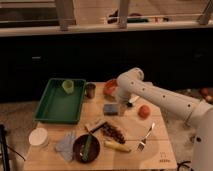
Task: Wipe tray with sponge
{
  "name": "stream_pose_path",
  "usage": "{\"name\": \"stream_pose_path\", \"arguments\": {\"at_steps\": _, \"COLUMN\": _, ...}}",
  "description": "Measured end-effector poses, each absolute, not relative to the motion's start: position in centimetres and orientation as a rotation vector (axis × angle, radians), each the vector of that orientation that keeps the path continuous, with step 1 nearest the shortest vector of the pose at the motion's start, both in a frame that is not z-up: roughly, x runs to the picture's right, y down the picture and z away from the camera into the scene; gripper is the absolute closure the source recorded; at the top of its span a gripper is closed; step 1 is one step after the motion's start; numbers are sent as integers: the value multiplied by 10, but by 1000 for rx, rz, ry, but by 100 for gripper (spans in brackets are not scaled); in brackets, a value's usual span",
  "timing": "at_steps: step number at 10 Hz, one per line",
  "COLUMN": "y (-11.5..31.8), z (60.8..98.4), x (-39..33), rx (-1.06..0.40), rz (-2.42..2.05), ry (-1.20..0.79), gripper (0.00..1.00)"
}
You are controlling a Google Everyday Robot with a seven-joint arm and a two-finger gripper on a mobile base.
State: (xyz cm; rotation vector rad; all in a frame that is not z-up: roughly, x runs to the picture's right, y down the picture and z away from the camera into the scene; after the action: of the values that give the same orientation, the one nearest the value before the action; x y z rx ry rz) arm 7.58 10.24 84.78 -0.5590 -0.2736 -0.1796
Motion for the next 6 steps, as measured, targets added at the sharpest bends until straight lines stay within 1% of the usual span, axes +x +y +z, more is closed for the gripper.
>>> {"name": "stream_pose_path", "arguments": {"at_steps": 4, "y": 104, "z": 851, "x": 60, "rx": -579, "rz": -201, "ry": -330, "gripper": 20}}
{"name": "stream_pose_path", "arguments": {"at_steps": 6, "y": 107, "z": 860, "x": 53, "rx": -596, "rz": -202, "ry": -352, "gripper": 20}}
